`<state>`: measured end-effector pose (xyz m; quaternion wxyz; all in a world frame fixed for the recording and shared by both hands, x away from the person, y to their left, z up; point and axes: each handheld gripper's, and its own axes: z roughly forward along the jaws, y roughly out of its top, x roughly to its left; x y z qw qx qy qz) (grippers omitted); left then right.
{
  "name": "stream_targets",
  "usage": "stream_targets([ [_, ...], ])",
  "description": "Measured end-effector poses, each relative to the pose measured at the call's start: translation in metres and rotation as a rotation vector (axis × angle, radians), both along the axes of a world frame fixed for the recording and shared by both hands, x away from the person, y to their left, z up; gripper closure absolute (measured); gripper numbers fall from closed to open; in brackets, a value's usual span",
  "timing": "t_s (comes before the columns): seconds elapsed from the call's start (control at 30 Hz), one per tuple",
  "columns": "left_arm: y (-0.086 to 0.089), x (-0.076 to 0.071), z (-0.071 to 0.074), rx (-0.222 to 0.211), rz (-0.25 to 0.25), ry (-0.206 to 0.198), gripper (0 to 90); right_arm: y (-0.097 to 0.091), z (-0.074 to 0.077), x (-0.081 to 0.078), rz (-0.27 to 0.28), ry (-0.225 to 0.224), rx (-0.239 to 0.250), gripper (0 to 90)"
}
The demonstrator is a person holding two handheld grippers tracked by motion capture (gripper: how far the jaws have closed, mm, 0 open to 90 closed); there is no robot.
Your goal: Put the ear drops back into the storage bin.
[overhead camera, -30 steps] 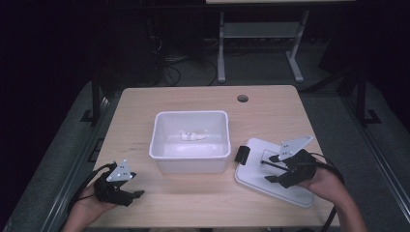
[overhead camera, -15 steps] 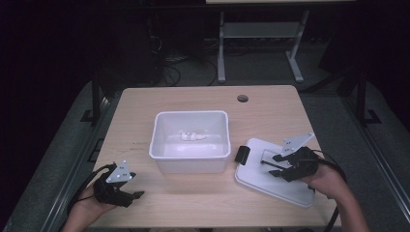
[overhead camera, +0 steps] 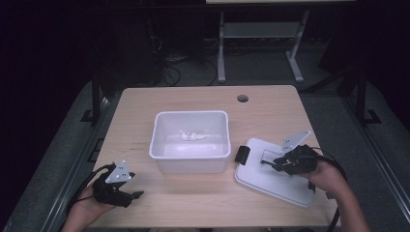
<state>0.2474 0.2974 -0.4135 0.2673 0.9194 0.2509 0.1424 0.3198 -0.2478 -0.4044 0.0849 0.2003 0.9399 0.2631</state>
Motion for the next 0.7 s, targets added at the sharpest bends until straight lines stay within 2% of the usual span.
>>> stream_targets([
  [0.17, 0.000, 0.000, 0.000, 0.001, -0.001, 0.000, 30.8, -0.002, 0.000, 0.005, 0.000, 0.000, -0.010, 77.1],
  [0.7, 0.002, 0.001, -0.001, 0.001, 0.000, 0.005, 30.7, 0.002, -0.004, 0.017, 0.003, 0.042, -0.051, 80.8],
])
